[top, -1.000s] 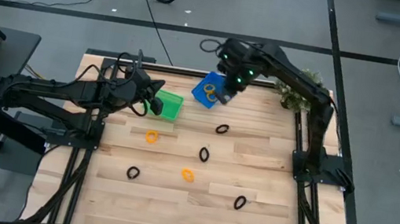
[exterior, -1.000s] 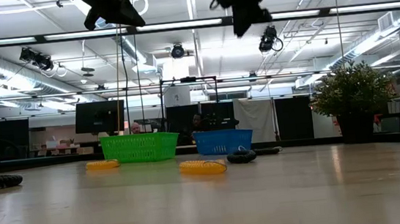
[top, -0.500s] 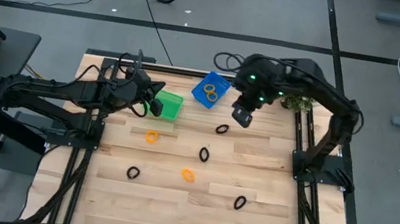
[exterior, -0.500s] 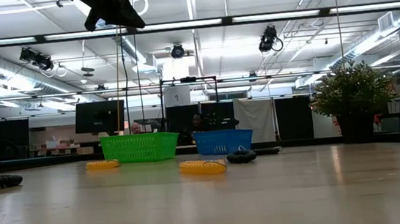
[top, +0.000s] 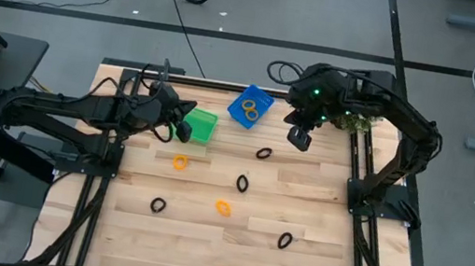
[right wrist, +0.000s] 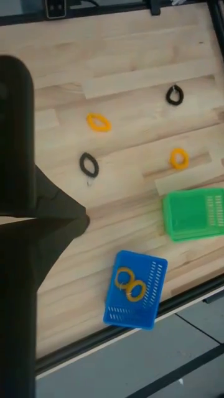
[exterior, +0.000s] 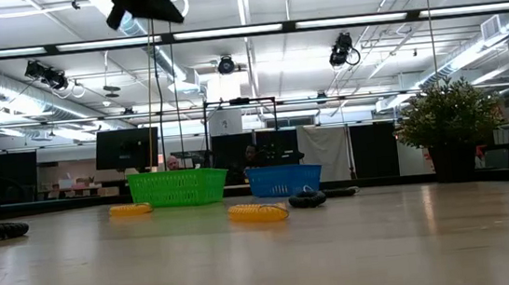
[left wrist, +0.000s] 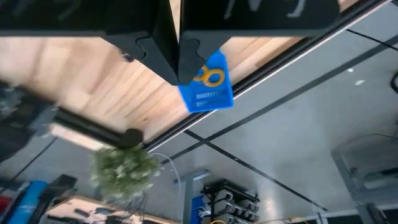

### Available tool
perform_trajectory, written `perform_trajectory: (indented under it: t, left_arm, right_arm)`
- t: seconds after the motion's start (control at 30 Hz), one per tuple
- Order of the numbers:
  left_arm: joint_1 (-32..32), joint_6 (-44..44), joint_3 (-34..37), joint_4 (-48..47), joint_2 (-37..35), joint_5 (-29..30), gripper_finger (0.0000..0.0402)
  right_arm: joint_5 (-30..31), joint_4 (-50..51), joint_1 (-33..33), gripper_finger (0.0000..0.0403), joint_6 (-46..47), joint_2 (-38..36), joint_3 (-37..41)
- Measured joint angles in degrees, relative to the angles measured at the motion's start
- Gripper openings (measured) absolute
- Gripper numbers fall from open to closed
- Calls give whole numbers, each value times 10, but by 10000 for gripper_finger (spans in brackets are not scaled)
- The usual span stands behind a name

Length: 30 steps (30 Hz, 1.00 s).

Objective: Sort spring keychains into baskets
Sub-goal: Put the yellow spring keychain into the blue basket

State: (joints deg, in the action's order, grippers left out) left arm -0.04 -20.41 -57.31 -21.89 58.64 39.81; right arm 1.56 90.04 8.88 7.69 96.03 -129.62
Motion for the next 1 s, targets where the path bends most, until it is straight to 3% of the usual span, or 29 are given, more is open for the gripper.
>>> perform_trajectory:
  t: [0.13, 0.2, 0.33, 0.43, 0.57, 0.77, 1.0]
  left_arm:
    - [-20, -14, -103, -135, 41, 36, 5]
    - [-20, -26, -169, -207, 70, 24, 3]
    - [3, -80, -276, -389, 136, -77, 3]
    - [31, -137, -305, -492, 184, -158, 8]
    - [68, -234, -291, -569, 236, -256, 27]
    - [89, -259, -225, -562, 275, -341, 99]
    - [86, -334, -132, -496, 271, -356, 199]
  right_arm:
    - [0, -1, 0, 2, -7, -14, 47]
    - [0, -1, 0, 2, -7, -26, 84]
    - [12, -41, 0, 2, -6, -58, 174]
    - [10, -96, 1, 2, 17, -76, 231]
    - [-11, -147, 1, 2, 36, -93, 277]
    - [-16, -174, 0, 2, 41, -98, 289]
    - [-16, -184, 0, 2, 43, -98, 289]
